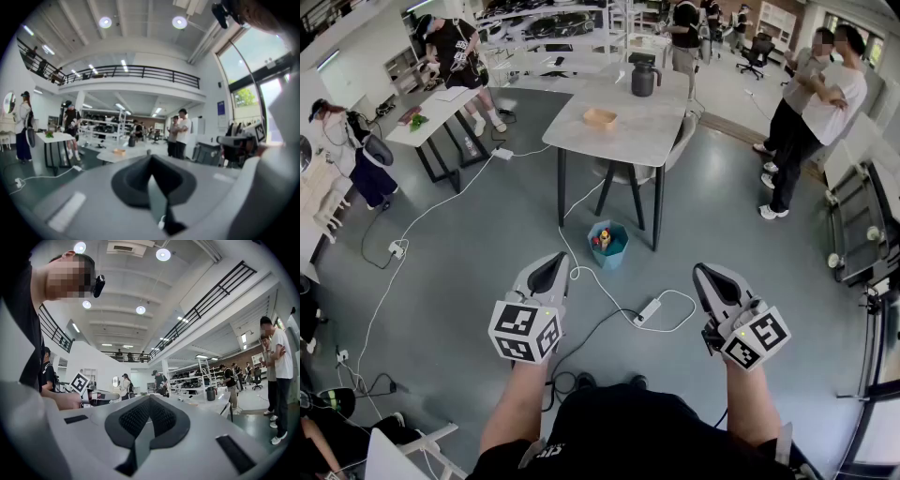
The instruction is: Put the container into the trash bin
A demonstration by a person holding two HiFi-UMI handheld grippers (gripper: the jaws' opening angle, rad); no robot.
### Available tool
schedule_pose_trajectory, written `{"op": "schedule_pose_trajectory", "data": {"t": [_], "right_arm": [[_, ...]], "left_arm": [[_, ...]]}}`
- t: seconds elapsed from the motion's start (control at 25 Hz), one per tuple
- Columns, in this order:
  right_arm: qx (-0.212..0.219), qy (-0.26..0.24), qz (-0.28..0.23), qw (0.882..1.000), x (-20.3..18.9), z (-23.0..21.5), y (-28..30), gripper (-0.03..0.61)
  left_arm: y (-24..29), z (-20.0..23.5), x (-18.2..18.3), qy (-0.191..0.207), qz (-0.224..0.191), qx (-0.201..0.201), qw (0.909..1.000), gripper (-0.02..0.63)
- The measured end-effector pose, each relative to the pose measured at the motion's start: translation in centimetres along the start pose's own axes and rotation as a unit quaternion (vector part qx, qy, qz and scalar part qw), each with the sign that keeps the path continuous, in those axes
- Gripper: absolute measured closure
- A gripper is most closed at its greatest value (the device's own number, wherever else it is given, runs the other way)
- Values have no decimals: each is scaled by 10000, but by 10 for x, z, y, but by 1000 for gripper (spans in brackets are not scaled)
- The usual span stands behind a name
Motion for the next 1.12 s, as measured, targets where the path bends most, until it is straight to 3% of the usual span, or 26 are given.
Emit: {"op": "schedule_pose_trajectory", "data": {"t": [0.4,0.68,0.88,1.12], "right_arm": [[-5,65,-11,10000,0,-24,-31,586],[261,278,-27,9993,3,-30,-40,586],[497,348,-97,9981,3,-35,-20,584],[515,435,53,9977,-19,-54,33,583]], "left_arm": [[4,-35,-7,71,10,51,10000,605],[4,-55,-5,171,1,27,9999,604],[15,-38,-3,182,6,86,9998,604],[47,11,-16,93,30,177,9998,604]]}}
Point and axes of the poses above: the fingertips, and each gripper's own axes: y forward along the fingers, z to its left, x out of its top, the point moved 9 cm from there along -y, backward along the fingers, and after that the axes turned 14 degrees about -z, right-handed, at the moved point
